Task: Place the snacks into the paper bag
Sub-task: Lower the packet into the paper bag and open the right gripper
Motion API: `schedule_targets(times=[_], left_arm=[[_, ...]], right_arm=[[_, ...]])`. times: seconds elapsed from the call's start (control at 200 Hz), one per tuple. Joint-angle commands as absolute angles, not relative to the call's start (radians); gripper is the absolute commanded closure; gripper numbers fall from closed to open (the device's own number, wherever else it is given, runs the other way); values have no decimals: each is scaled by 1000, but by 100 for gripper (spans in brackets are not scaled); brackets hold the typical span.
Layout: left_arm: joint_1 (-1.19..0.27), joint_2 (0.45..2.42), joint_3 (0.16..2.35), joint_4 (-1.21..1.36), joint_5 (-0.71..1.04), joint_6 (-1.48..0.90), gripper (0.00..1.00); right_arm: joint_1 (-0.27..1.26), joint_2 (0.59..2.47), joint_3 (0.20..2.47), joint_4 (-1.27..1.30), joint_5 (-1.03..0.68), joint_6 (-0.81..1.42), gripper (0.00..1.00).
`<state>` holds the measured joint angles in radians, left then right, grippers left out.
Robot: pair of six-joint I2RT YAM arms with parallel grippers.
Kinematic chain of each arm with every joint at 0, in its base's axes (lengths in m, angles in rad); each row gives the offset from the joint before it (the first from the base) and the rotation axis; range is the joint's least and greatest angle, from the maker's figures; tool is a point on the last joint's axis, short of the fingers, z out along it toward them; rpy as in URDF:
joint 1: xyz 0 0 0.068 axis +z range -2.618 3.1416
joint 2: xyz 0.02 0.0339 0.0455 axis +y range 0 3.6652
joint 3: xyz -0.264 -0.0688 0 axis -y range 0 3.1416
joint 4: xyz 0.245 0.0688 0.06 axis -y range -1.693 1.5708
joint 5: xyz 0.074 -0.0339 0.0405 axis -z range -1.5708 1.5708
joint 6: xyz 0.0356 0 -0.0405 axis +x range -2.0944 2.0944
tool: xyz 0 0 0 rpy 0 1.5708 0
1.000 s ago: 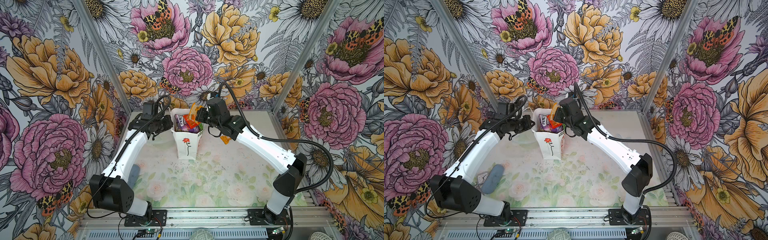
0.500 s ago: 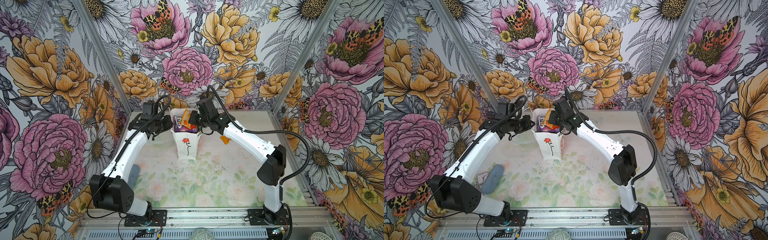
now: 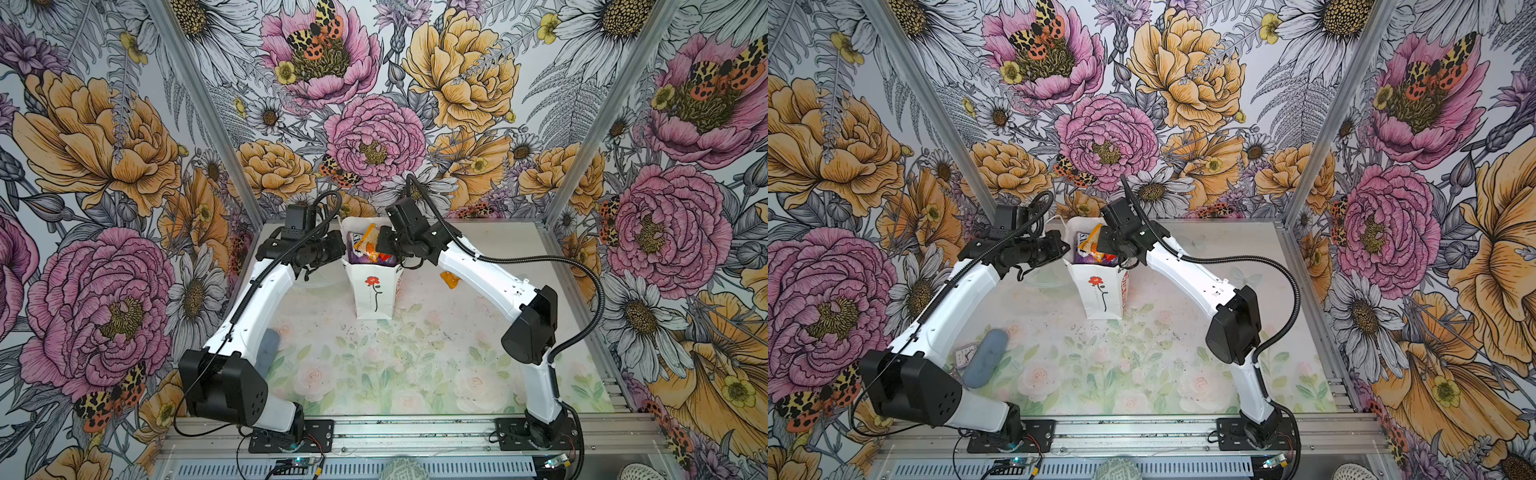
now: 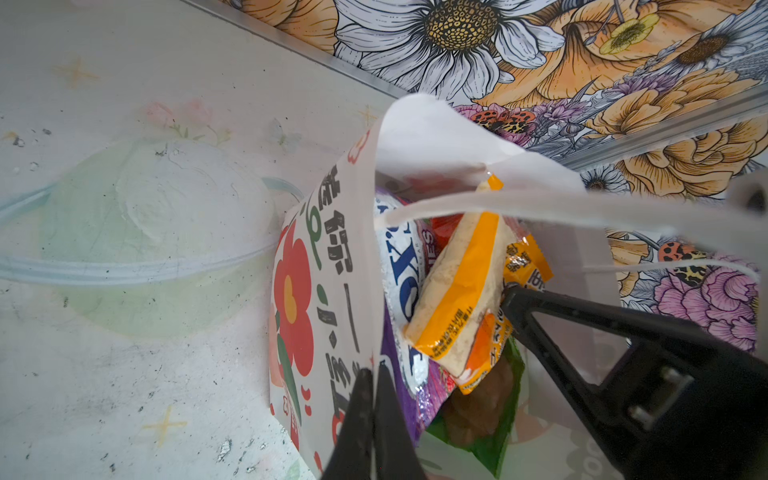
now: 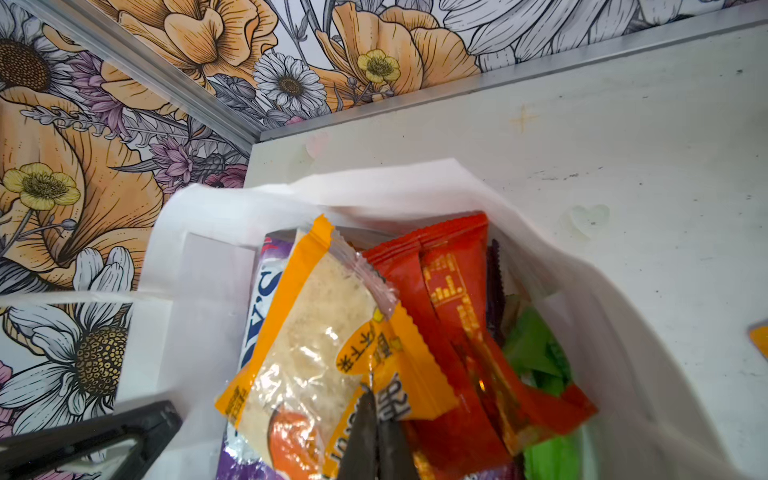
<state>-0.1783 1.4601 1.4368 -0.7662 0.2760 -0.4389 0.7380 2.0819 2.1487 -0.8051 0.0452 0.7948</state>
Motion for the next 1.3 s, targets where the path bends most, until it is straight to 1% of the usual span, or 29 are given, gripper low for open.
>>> schedule_targets(times=[0.0, 0.14, 0.255, 0.405, 0.881, 1.101, 1.296], left_arm=[[-174, 1408, 1440, -722, 298, -425, 97], [-174, 1408, 1440, -722, 300, -425, 97], [-173, 1408, 1440, -723, 299, -425, 97], [-174, 1407, 1440, -722, 296, -425, 97], [-171, 1407, 1440, -723, 300, -425, 97], [-169, 1405, 1440, -722, 296, -425, 96], [-168, 1408, 1440, -722, 299, -425, 97]], right_arm=[[738, 2093, 2177, -854, 82, 778, 100], [738, 2076, 2178, -854, 99, 768, 100], [737, 2071, 2187, -854, 102, 765, 93], [736, 2066, 2209, -853, 115, 742, 87], [739, 2030, 2248, -854, 73, 688, 74], [739, 1994, 2245, -854, 62, 671, 64], [757, 1959, 2258, -854, 33, 640, 59]])
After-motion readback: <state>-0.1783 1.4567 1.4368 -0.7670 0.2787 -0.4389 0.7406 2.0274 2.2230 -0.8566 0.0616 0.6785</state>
